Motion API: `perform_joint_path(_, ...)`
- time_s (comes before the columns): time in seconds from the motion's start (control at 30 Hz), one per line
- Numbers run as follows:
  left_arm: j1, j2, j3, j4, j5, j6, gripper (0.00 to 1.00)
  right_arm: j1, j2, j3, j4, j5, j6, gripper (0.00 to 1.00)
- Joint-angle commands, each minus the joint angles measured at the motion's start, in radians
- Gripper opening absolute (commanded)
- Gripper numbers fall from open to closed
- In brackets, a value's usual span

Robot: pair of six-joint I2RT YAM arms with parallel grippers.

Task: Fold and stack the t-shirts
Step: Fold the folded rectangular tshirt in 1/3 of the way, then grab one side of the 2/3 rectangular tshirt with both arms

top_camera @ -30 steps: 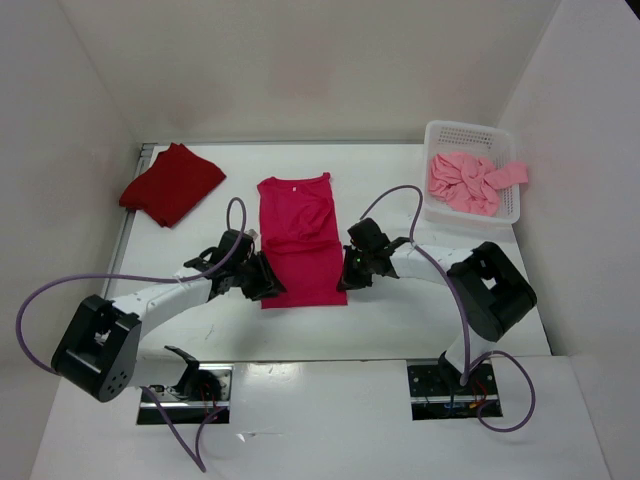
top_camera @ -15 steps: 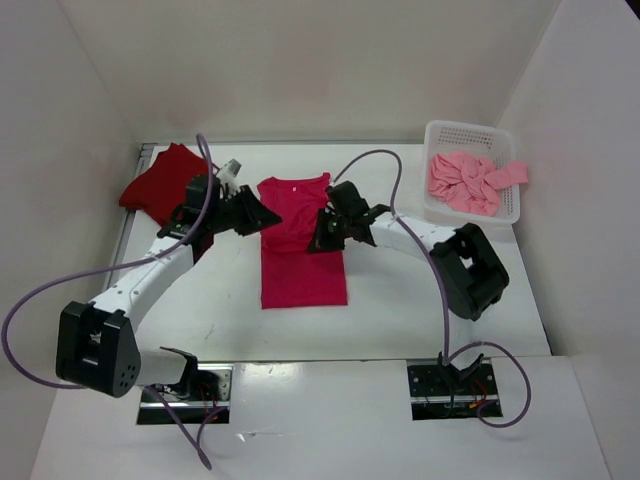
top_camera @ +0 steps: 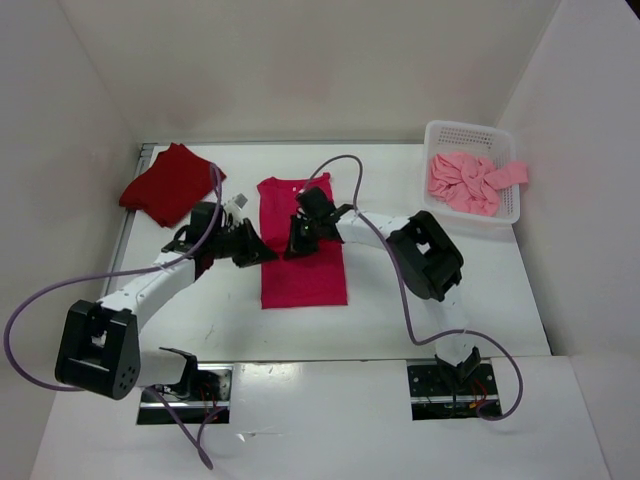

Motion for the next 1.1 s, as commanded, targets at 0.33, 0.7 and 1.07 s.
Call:
perform_joint_path(0.33,-0.029,-0.076,-0.187,-0.171,-0.297,-0.119,0.25,-0.043,0.083,0.236,-0.025,0.231,-0.021,0.08)
perform_joint_path(0.7,-0.029,-0.074,-0.281,-0.203,-0.244,-0.162,0.73,-0.043,-0.438,-0.351,0.015,0.165,-0.021,0.26)
perform_joint_path(1.07,-0.050,-0.034,-0.295,-0.156,-0.278,-0.183,0.50,-0.083,-0.776,-0.865,0.104,0.170,0.132,0.45)
